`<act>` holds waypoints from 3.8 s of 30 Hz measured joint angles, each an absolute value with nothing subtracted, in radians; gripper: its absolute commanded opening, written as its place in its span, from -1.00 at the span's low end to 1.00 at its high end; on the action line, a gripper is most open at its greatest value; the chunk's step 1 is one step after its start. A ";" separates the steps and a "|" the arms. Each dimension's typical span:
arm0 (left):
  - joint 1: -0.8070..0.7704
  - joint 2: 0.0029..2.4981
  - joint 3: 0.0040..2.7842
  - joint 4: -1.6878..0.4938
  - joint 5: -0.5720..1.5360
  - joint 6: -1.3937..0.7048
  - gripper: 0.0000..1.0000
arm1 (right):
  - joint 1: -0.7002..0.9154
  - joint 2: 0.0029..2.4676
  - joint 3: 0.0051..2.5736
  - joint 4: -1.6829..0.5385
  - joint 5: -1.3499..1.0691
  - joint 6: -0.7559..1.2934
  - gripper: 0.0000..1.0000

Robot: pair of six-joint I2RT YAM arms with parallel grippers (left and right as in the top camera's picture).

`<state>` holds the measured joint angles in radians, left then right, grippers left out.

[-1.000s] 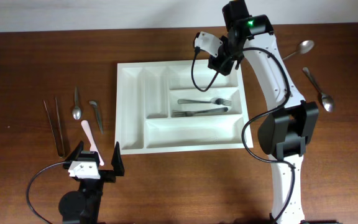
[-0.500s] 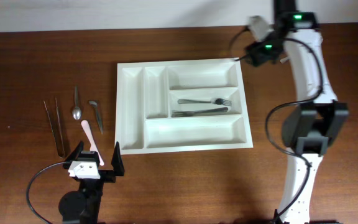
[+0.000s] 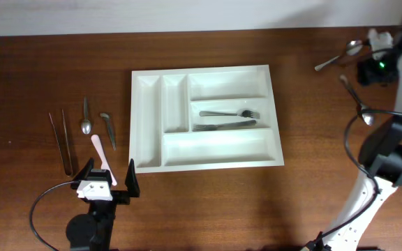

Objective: Pack container

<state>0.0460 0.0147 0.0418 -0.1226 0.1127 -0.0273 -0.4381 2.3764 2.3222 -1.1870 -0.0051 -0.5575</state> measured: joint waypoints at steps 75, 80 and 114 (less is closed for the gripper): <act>0.046 0.015 0.042 -0.123 0.113 -0.028 0.99 | 0.216 2.413 2.452 -1.293 -0.414 -0.974 -0.92; 0.046 0.015 0.042 -0.123 0.113 -0.027 0.99 | 0.256 2.413 2.447 -1.288 -0.408 -1.029 -0.92; 0.046 0.015 0.042 -0.123 0.112 -0.028 0.99 | 0.194 2.518 2.442 -1.262 -0.383 -1.053 0.50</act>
<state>0.0460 0.0147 0.0418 -0.1230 0.1123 -0.0277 0.1936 2.5175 2.4416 -1.2617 -0.3828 -1.0534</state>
